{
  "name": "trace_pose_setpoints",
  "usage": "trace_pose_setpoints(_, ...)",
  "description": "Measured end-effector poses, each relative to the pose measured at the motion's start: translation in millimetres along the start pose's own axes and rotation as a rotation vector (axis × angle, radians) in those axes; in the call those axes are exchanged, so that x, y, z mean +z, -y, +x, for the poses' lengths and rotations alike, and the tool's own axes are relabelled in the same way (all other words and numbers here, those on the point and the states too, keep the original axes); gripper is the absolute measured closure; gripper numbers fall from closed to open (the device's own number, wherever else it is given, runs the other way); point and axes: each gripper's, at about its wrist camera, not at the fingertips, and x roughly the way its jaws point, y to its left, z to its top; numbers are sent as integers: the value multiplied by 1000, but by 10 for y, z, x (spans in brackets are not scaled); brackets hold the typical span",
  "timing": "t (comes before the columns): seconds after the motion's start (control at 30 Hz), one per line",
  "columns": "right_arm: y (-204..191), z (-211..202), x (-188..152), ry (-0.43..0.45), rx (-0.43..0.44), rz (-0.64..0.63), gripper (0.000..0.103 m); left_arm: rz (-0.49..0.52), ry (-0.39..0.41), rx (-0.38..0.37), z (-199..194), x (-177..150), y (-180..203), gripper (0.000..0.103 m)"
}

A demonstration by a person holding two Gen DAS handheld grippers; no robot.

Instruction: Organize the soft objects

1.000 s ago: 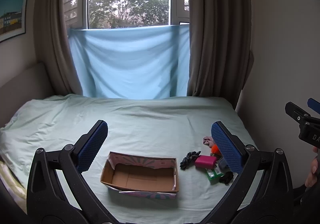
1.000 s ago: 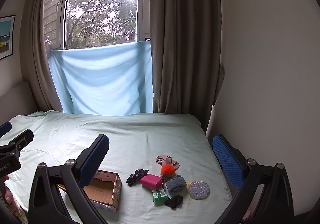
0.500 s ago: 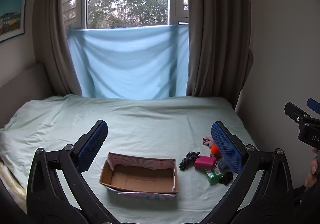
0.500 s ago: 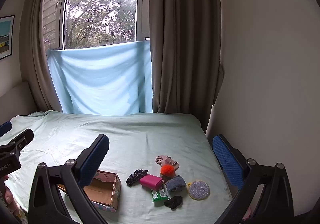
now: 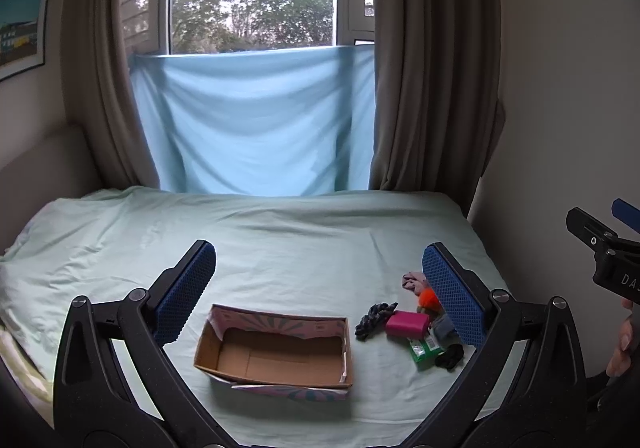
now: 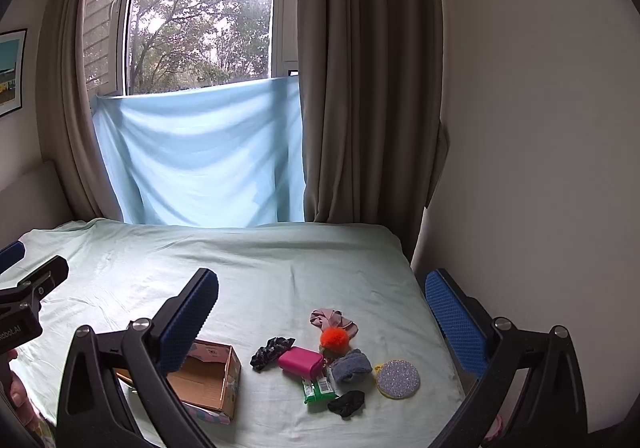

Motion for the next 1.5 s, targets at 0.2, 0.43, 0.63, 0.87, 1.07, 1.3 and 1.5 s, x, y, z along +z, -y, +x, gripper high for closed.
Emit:
trace_pose_setpoints(0.2, -12, 26, -2, -7, 1, -1, 0, -5, -17, -2, 74, 2, 14, 0)
trace_pose_setpoints(0.43, 114, 126, -84, -37, -12, 8, 0, -40, -102, -34, 379, -73, 148, 0)
trace_pose_setpoints(0.63, 438, 438, -327, -105, -20, 1, 0, -96, -245, -61, 912, -297, 492, 0)
trace_pose_setpoints(0.87, 932, 1064, -710, -227, -2, -8, 0, -84, -423, -78, 1684, -706, 1071, 0)
trace_pose_setpoints(1.07, 1183, 1658, -1048, -315, 37, -50, 0, -117, -601, -96, 2463, -1163, 1422, 0)
trace_pose_setpoints(1.3, 1249, 2390, -1476, -412, 116, -99, 0, -285, -815, -88, 3499, -1674, 1607, 0)
trace_pose_setpoints(1.5, 1152, 3062, -1850, -486, 168, -147, 0, -411, -990, -48, 4231, -2095, 1692, 0)
